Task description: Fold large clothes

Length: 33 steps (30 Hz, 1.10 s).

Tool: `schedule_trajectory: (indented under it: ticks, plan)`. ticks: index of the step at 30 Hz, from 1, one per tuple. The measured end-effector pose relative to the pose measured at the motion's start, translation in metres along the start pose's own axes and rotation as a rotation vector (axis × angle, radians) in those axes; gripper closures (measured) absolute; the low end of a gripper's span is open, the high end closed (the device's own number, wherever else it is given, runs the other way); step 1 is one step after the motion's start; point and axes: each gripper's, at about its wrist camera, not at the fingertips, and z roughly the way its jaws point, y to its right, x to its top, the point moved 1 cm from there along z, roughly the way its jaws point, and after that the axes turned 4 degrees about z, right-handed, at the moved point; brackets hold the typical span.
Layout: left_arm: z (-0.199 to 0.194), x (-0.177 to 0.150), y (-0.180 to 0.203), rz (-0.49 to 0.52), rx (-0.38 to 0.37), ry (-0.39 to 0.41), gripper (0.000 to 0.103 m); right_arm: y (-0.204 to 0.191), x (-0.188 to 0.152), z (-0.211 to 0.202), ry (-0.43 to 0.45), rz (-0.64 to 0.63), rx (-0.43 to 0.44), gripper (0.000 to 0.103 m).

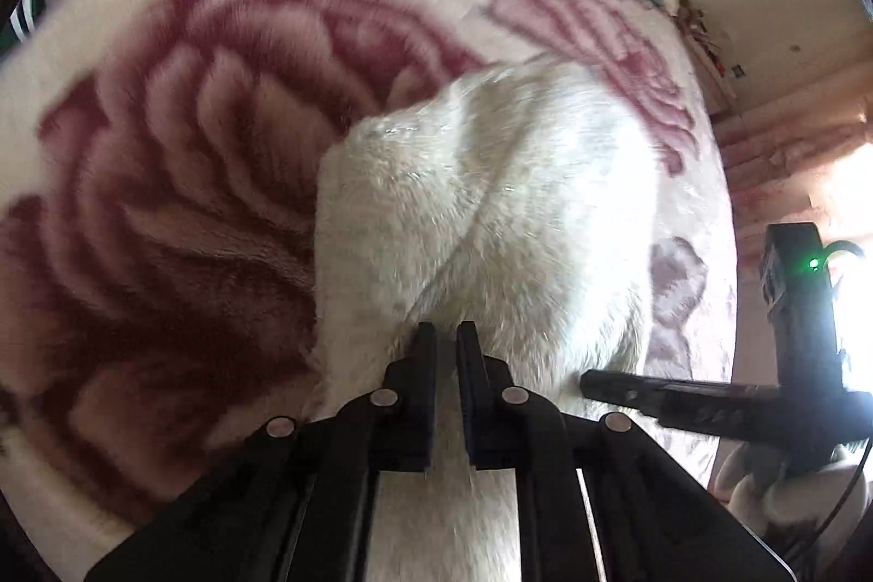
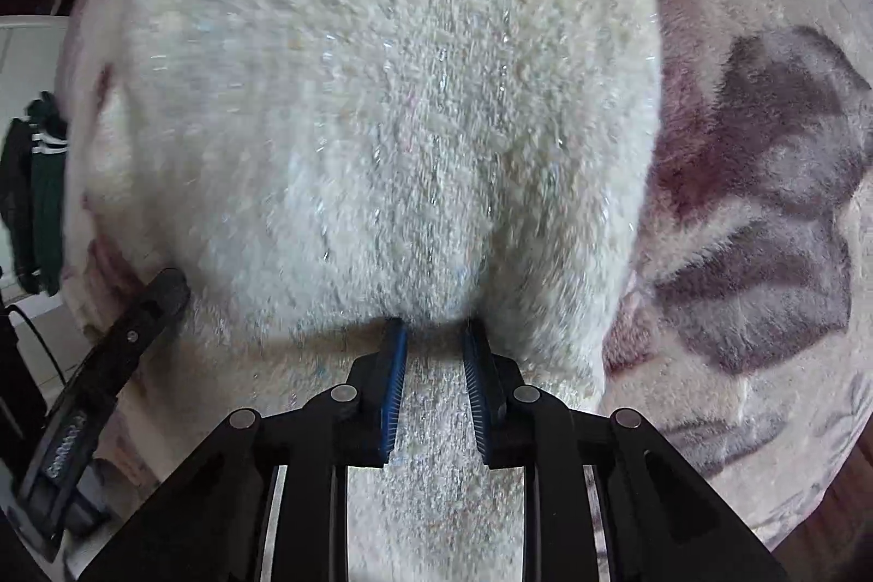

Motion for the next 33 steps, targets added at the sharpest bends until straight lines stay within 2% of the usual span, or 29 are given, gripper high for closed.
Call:
schedule_trajectory:
  ticks: [2, 3, 4, 5, 6, 7, 9, 10, 13, 16, 17, 19, 21, 26, 28, 31, 33]
  plan:
    - [-0.025, -0.013, 0.004, 0.008, -0.041, 0.022, 0.095, 0.011, -0.021, -0.025, 0.036, 0.006, 0.087, 0.057]
    - [-0.040, -0.024, 0.004, 0.009, -0.079, 0.033, 0.093, 0.021, -0.041, -0.039, 0.064, 0.018, 0.132, 0.041]
    - [-0.053, -0.037, 0.001, -0.006, -0.113, 0.033, 0.091, 0.029, -0.058, -0.047, 0.084, 0.024, 0.160, 0.035]
    - [-0.060, -0.047, -0.002, -0.025, -0.129, 0.029, 0.089, 0.040, -0.081, -0.052, 0.088, 0.029, 0.197, 0.035]
    - [-0.069, -0.063, -0.008, -0.059, -0.156, 0.014, 0.079, 0.048, -0.097, -0.053, 0.080, 0.041, 0.222, 0.035]
    - [-0.075, -0.076, -0.014, -0.091, -0.177, -0.003, 0.062, 0.062, -0.121, -0.052, 0.064, 0.069, 0.258, 0.032]
    - [-0.084, -0.110, -0.030, -0.163, -0.231, -0.041, 0.036, 0.089, -0.167, -0.042, 0.030, 0.142, 0.333, 0.026]
    - [-0.087, -0.129, -0.039, -0.191, -0.238, -0.063, 0.036, 0.100, -0.185, -0.036, 0.017, 0.172, 0.353, 0.019]
    - [-0.086, -0.173, -0.061, -0.213, -0.227, -0.121, 0.036, 0.130, -0.251, 0.002, -0.038, 0.259, 0.389, 0.018]
    - [-0.067, -0.204, -0.084, -0.196, -0.198, -0.168, 0.036, 0.148, -0.298, 0.049, -0.105, 0.318, 0.475, 0.018]
    - [-0.055, -0.211, -0.092, -0.186, -0.195, -0.176, 0.036, 0.147, -0.305, 0.072, -0.119, 0.319, 0.501, 0.018]
    - [-0.042, -0.217, -0.101, -0.204, -0.235, -0.174, 0.036, 0.145, -0.309, 0.108, -0.144, 0.325, 0.554, 0.018]
    - [-0.037, -0.212, -0.103, -0.213, -0.262, -0.165, 0.036, 0.143, -0.312, 0.130, -0.131, 0.332, 0.605, 0.018]
    - [-0.063, -0.206, -0.101, -0.180, -0.236, -0.124, 0.036, 0.134, -0.309, 0.152, -0.088, 0.380, 0.730, 0.016]
    - [-0.064, -0.217, -0.106, -0.168, -0.195, -0.134, 0.036, 0.128, -0.307, 0.158, -0.081, 0.381, 0.735, 0.016]
    - [-0.026, -0.234, -0.108, -0.171, -0.205, -0.236, 0.036, 0.120, -0.304, 0.163, -0.074, 0.353, 0.723, 0.016]
    - [-0.013, -0.232, -0.103, -0.170, -0.229, -0.226, 0.035, 0.116, -0.306, 0.165, -0.065, 0.336, 0.720, 0.017]
